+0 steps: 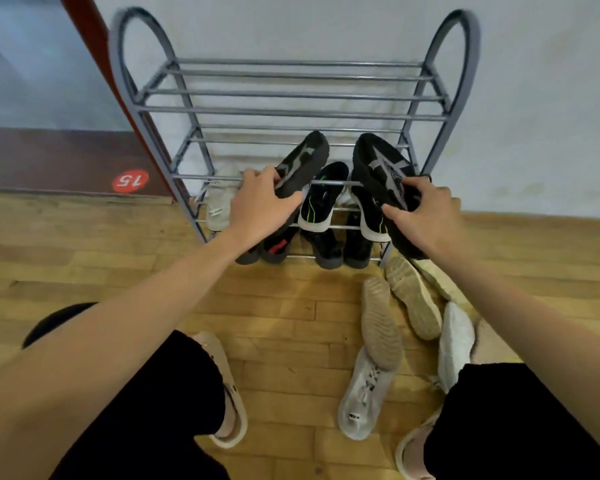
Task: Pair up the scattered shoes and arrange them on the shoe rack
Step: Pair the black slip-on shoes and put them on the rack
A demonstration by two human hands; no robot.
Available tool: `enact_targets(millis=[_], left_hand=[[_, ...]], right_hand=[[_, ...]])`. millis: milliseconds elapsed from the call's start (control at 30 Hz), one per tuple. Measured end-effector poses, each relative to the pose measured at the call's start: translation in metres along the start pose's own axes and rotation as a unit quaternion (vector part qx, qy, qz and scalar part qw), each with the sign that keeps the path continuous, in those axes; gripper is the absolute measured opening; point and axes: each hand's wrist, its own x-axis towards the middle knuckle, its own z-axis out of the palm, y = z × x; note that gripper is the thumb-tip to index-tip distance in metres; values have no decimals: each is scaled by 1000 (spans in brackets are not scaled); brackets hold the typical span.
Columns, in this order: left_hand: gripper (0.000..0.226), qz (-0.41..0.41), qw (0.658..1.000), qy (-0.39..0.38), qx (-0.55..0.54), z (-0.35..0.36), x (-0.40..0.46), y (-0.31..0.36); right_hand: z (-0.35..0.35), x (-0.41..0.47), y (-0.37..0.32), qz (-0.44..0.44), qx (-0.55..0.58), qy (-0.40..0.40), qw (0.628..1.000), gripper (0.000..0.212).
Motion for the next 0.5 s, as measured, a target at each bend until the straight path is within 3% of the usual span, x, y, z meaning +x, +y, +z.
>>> enact_targets(millis=[133,500], left_hand=[[45,20,995,26,95,25,39,-6],[45,54,984,43,163,106,154,8]], right_hand=[[20,35,-4,-2,-51,2,999,60],[92,148,-11,-8,-140,52,989,53]])
